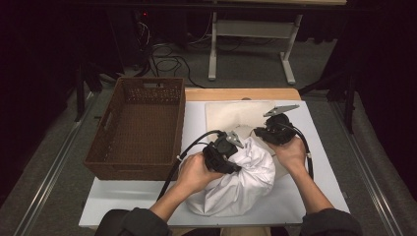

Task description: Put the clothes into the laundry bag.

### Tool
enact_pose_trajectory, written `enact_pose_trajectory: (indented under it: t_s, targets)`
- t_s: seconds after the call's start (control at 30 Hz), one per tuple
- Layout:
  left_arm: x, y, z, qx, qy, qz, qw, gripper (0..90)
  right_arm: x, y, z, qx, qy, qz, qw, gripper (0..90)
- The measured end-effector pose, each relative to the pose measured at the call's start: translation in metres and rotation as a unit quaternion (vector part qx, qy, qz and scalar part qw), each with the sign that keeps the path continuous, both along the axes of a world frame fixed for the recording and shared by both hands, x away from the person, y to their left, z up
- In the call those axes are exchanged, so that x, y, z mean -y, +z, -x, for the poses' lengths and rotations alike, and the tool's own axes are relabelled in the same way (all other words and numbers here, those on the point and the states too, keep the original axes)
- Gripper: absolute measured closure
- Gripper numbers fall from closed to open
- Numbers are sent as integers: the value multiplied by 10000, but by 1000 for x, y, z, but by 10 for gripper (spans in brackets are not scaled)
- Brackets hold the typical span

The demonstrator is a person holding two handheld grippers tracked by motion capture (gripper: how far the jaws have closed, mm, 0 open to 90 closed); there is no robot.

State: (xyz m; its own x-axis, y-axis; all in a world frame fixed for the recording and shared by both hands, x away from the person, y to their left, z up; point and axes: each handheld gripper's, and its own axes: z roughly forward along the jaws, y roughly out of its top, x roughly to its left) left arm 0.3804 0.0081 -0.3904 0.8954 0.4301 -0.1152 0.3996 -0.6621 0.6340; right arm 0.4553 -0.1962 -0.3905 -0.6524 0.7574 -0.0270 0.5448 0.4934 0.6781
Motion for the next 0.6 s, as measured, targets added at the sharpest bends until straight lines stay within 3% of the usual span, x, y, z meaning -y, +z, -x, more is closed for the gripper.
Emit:
enact_pose_trajectory:
  t_s: [0.13, 0.33, 0.47, 0.5, 0.53, 0.6]
  targets:
    - [4, -10, -4, -65, 58, -6, 10000, 753, -2, 0, 2, -32, 38, 1, 10000, 891]
    - [18, -25, -9, 39, 92, -196, 9998, 751, -4, 1, 3, -23, 118, -12, 9999, 891]
    - [28, -42, -23, -63, 473, -396, 9981, 757, -8, 2, 8, -48, 165, -37, 9998, 891]
    - [28, -42, -23, -63, 473, -396, 9981, 759, -8, 2, 8, -48, 165, -37, 9998, 891]
    - [30, -48, -34, -212, 710, -487, 9961, 762, -9, 1, 9, -8, 262, 22, 9997, 892]
    - [30, -50, -40, -268, 833, -499, 9949, 764, -10, 2, 11, -29, 245, 52, 9997, 893]
